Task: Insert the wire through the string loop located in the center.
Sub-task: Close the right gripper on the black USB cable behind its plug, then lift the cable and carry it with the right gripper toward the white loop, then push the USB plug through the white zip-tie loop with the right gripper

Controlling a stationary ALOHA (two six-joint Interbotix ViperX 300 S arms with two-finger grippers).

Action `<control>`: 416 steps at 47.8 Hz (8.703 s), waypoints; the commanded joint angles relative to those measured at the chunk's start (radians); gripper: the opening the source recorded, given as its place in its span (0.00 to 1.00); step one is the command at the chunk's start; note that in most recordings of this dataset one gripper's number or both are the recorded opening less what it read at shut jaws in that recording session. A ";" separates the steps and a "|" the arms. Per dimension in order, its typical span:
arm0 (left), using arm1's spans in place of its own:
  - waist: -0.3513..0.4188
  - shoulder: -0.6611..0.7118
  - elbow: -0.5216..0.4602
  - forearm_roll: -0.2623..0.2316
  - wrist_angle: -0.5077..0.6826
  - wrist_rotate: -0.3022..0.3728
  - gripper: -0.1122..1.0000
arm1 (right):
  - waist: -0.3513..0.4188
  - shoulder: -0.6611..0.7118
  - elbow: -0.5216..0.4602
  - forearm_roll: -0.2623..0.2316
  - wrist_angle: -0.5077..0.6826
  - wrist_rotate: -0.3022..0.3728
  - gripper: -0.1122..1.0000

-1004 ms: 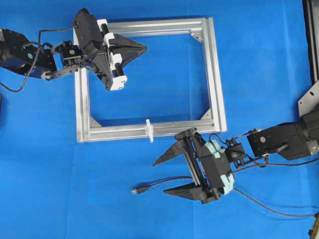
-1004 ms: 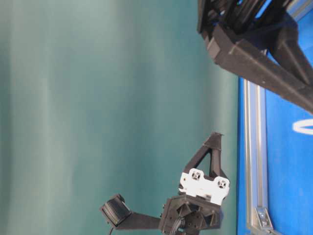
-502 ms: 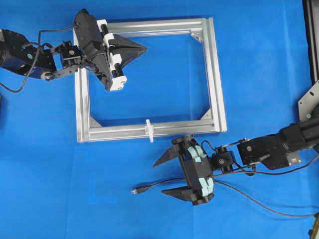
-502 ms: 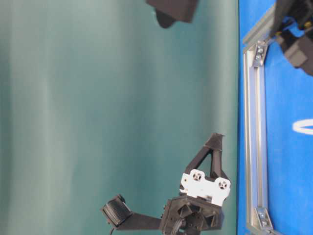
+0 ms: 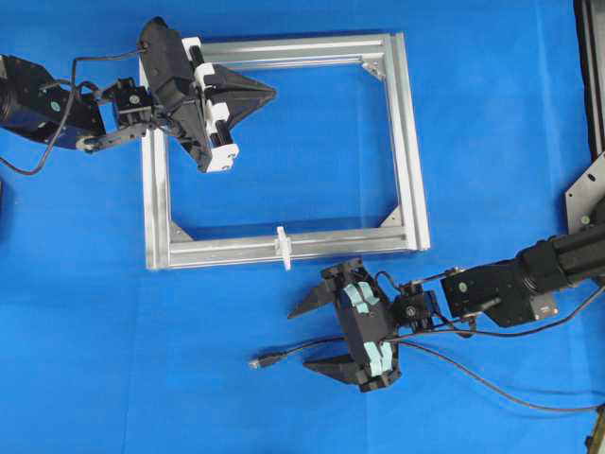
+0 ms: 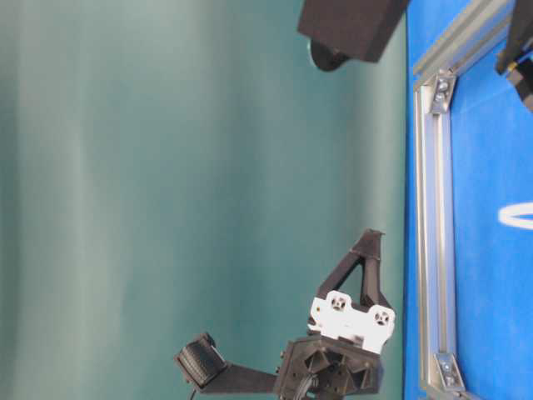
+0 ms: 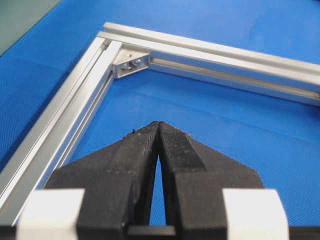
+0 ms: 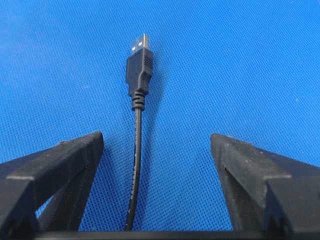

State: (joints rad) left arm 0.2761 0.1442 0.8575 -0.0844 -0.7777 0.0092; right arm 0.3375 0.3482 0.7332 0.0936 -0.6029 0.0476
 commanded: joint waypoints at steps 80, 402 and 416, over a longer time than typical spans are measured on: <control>0.009 -0.037 0.009 0.003 -0.005 0.002 0.10 | 0.006 -0.291 -0.017 -0.008 0.227 -0.003 0.08; 0.009 -0.038 0.006 0.008 -0.020 0.002 0.10 | -0.241 -0.249 0.054 0.000 0.160 -0.003 0.08; 0.009 -0.038 0.011 0.008 -0.020 0.002 0.10 | -0.241 -0.230 0.034 -0.002 0.160 -0.003 0.08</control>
State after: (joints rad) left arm 0.2838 0.1396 0.8774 -0.0798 -0.7869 0.0107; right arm 0.0997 0.1335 0.7854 0.0920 -0.4326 0.0430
